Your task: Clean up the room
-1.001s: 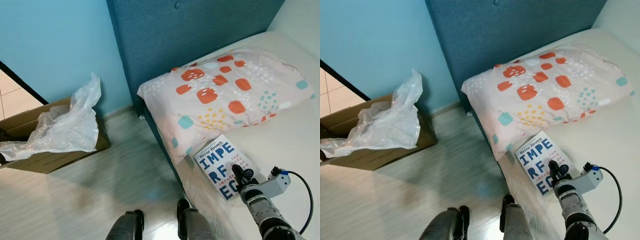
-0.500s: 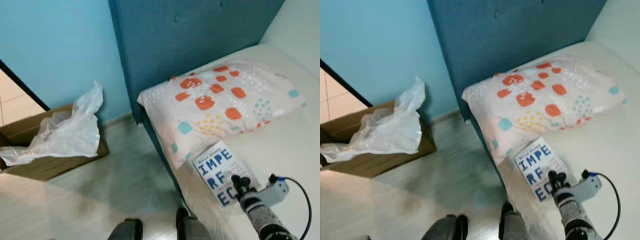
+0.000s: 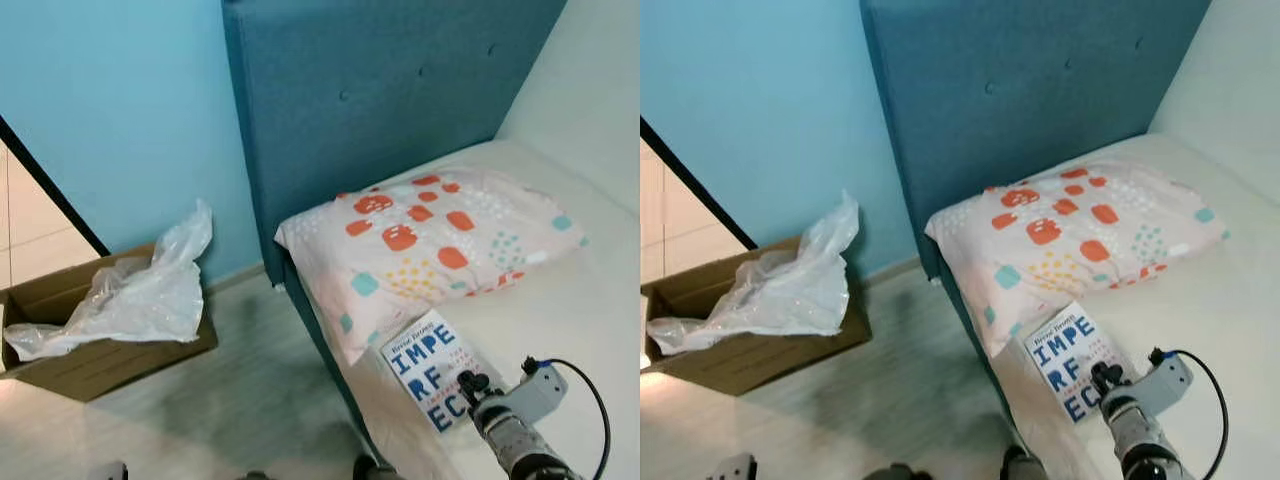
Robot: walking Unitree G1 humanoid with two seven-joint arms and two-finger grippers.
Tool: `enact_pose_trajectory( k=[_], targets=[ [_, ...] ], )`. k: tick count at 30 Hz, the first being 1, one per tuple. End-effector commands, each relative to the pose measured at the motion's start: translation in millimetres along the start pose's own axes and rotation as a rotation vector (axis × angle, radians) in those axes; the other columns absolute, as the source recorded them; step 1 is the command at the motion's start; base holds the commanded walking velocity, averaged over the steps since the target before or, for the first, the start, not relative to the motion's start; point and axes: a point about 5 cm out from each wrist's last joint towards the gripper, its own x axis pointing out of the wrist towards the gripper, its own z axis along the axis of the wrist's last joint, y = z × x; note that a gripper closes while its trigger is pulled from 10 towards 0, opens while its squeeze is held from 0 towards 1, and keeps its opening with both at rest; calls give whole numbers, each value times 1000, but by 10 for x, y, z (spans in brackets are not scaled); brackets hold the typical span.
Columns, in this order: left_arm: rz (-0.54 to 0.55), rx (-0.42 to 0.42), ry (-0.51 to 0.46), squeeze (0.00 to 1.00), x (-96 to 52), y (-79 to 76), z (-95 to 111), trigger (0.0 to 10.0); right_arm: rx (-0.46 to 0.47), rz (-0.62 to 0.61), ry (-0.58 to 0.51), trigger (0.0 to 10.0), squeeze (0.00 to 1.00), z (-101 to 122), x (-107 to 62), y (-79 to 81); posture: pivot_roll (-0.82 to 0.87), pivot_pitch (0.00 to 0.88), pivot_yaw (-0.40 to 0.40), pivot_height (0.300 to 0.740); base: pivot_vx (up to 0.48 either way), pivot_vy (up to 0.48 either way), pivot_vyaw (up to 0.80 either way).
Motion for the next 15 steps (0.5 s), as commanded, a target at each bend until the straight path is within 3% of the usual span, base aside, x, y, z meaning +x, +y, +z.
enact_pose_trajectory(
  k=[1, 2, 4, 5, 8, 9, 13, 14, 15],
  targets=[
    [12, -16, 51, 0, -25, 9, -133, 10000, -65, -68, 7, 10000, 761, -33, -15, -134, 93, 130, 14, 740, 0, 0, 0],
    [11, -16, 50, 0, -18, -2, -124, 10000, -112, -98, 0, 10000, 678, 4, -15, -158, 90, 128, 18, 740, 0, 0, 0],
    [9, -15, 51, 0, -13, -11, -116, 10000, -154, -128, -7, 10000, 631, 38, -15, -183, 86, 125, 21, 740, 0, 0, 0],
    [9, -14, 51, 0, -9, -17, -111, 10000, -171, -151, -16, 10000, 537, 73, -16, -208, 86, 125, 21, 740, 0, 0, 0],
    [9, -14, 52, 0, -6, -20, -109, 10000, -181, -170, -25, 10000, 502, 101, -18, -227, 86, 125, 21, 740, 0, 0, 0],
    [10, -13, 53, 0, -5, -21, -108, 10000, -179, -178, -35, 10000, 443, 127, -17, -231, 88, 123, 20, 740, 0, 0, 0],
    [14, -15, 55, 0, -4, -19, -107, 10000, -144, -140, -64, 10000, 424, 182, -5, -149, 88, 123, 19, 740, 0, 0, 0],
    [15, -15, 57, 0, -3, -20, -109, 10000, -110, -49, -79, 10000, 184, 199, 8, -11, 85, 122, 19, 740, 0, 0, 0],
    [15, -15, 57, 0, -3, -20, -109, 10000, -110, -49, -79, 10000, 184, 199, 8, -11, 85, 122, 19, 740, 0, 0, 0]
  ],
)
